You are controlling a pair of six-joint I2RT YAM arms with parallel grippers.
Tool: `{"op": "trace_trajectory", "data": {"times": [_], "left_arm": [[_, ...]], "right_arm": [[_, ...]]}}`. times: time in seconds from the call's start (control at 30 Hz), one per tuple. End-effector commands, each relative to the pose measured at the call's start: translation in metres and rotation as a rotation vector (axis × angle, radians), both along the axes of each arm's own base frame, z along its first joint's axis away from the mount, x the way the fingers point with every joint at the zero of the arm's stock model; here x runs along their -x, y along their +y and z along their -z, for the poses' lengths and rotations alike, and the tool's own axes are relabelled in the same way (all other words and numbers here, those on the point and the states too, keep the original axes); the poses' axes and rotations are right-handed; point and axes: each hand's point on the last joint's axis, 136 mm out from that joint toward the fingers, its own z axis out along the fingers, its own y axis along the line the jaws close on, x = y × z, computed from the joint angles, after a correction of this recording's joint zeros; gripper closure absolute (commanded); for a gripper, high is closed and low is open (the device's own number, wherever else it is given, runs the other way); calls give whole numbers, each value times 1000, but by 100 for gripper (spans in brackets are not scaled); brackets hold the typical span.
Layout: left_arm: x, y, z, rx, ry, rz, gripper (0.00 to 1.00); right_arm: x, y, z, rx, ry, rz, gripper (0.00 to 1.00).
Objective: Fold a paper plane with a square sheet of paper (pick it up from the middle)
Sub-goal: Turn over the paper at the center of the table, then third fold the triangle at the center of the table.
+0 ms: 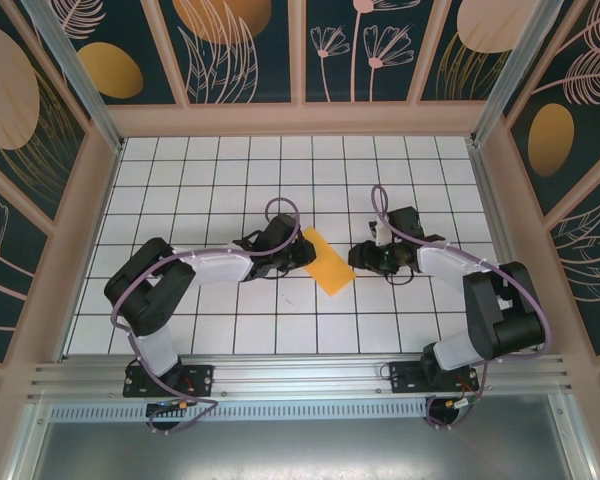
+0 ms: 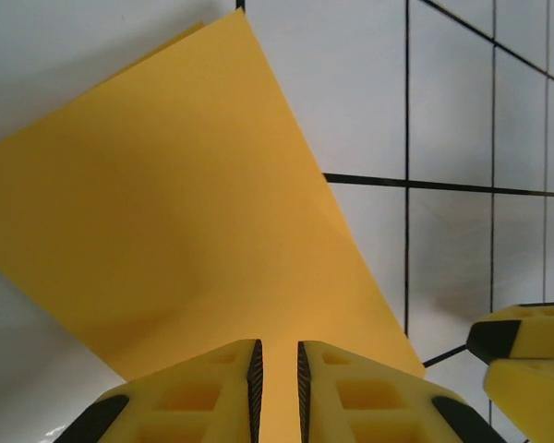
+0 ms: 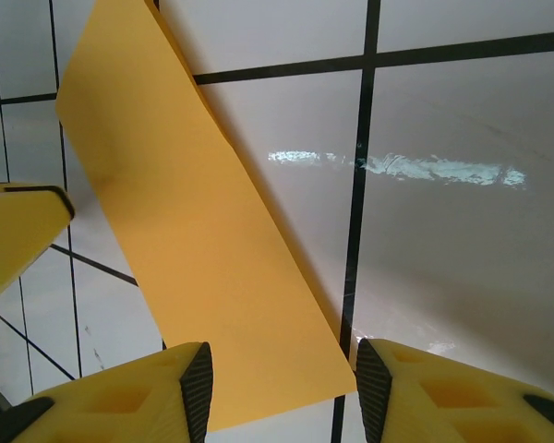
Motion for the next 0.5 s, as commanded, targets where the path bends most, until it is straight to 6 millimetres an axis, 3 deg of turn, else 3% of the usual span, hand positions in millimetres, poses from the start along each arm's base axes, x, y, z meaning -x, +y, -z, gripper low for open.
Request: {"op": "trace_trajectory", "data": {"times": [0.0, 0.07, 0.23, 0.43, 0.47], "left_arm": [[-3, -8, 6, 2, 18, 22, 79], [-2, -1, 16, -34, 36, 6, 79], [-2, 4, 21, -69, 34, 1, 78], [1, 2, 28, -80, 35, 35, 77], [-5, -4, 22, -68, 17, 46, 77]], "right_arm": [[7, 5, 10, -29, 17, -47, 52], [8, 6, 13, -31, 24, -52, 53], [13, 9, 17, -52, 52, -72, 54], [20, 15, 17, -92, 71, -96, 55], [21, 16, 16, -101, 70, -99, 56]]}}
